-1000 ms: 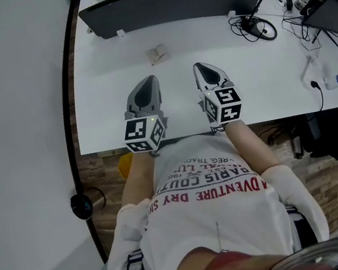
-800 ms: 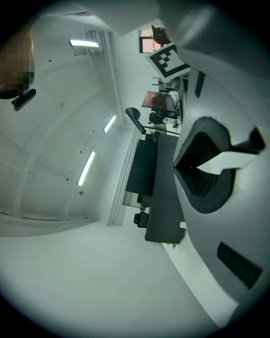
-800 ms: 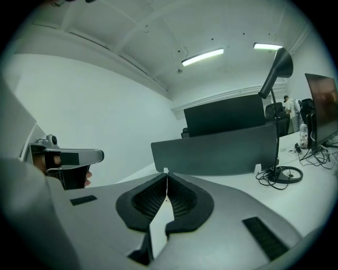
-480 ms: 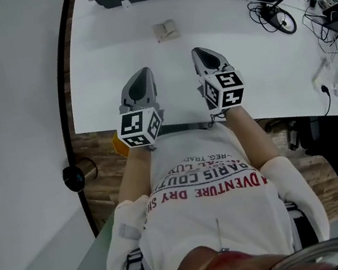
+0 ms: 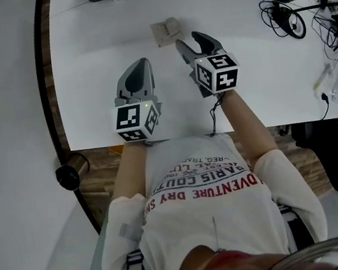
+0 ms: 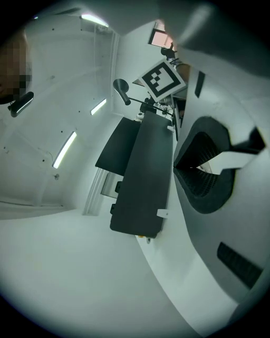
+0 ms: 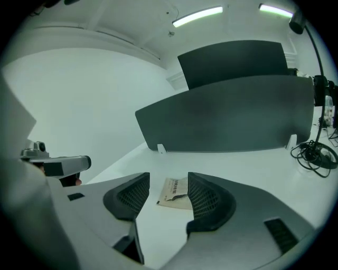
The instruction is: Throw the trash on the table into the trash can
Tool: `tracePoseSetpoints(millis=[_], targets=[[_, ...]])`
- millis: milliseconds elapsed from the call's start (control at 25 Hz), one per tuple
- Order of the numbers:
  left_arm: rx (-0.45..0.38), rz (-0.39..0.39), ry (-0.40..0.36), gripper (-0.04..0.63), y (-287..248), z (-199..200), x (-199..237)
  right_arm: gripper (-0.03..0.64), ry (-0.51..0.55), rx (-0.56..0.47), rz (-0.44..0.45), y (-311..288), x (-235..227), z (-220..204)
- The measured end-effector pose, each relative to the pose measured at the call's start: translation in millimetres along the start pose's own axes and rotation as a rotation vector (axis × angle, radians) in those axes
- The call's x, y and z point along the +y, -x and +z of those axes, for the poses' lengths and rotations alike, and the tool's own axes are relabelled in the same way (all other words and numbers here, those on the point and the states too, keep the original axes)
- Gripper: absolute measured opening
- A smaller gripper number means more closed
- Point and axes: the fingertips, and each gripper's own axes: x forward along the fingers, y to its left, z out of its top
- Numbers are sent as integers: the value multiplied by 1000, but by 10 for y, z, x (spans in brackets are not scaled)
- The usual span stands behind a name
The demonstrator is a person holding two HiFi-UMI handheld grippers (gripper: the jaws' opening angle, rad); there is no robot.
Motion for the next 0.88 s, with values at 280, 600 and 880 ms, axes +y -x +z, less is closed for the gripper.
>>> tracePoseSetpoints(millis=[280,600,880], targets=[[61,-39,37,23,-562,-191,306,261,-22,133,-44,-836,-340,-256],[54,-60,44,23,-572,-202,402,237,36,192,-75,-1189,-351,-437],[67,-38,56,23,-381,-264,452,49,68,208,43,-1132,-96,-452]])
